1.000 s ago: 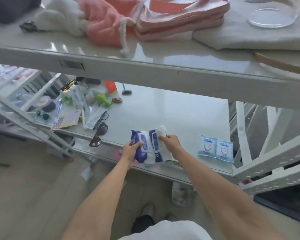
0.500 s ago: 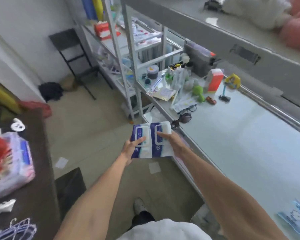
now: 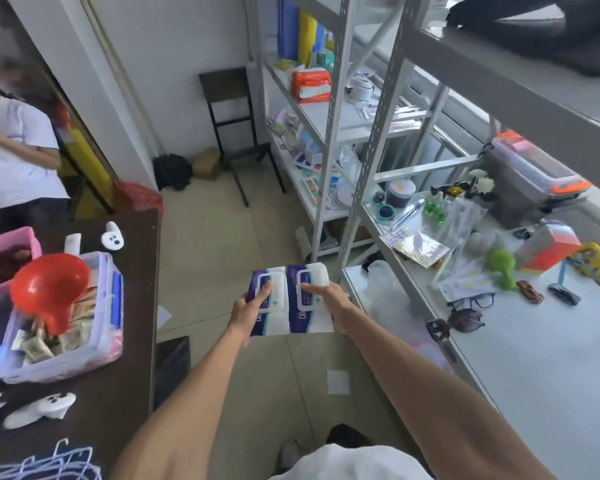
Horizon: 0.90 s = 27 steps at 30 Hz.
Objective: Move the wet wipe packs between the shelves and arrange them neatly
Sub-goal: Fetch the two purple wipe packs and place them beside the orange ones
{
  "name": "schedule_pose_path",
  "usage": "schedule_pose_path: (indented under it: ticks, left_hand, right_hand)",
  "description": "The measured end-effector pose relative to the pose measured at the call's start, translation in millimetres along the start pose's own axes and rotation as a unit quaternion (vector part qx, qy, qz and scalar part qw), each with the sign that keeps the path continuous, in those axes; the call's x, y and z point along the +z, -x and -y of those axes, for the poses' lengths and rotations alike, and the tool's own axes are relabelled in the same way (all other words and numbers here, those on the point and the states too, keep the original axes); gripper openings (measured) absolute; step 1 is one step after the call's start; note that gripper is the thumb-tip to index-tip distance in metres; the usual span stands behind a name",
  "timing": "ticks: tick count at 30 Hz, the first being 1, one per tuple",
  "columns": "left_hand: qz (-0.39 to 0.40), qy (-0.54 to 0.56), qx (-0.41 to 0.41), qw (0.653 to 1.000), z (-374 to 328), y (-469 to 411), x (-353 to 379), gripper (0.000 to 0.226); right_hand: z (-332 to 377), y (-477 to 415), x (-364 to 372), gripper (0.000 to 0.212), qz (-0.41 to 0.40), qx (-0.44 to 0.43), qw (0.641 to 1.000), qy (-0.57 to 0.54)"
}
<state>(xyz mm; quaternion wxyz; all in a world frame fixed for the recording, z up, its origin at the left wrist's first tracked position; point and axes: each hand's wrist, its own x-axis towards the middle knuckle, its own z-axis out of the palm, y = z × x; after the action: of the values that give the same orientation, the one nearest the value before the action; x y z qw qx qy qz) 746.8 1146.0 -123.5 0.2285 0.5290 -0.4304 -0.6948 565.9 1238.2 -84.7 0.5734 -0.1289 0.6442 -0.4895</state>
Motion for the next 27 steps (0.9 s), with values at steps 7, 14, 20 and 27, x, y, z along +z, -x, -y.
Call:
schedule_pose_path:
  ticks: [7, 14, 20, 27]
  left_hand:
    - [-0.058, 0.011, -0.017, 0.998, -24.9, -68.9, -33.6, 0.029]
    - [-0.111, -0.046, -0.021, 0.992, -90.6, -172.3, -53.4, 0.057]
    - [-0.139, -0.082, 0.017, 0.987, -186.6, -245.0, -56.8, 0.038]
    - [-0.149, -0.063, 0.004, 0.987, -228.2, -334.1, -89.6, 0.045]
  right_hand:
    - [31.0, -96.5, 42.6, 0.022, 0.021, 0.004, 0.998, 0.055]
    - [92.9, -208.5, 75.7, 0.020, 0.057, 0.021, 0.998, 0.034]
    - [172.7, -290.9, 107.2, 0.021, 0.084, 0.022, 0.996, 0.008]
    - [231.1, -375.6, 150.0, 0.012, 0.102, 0.031, 0.993, 0.041]
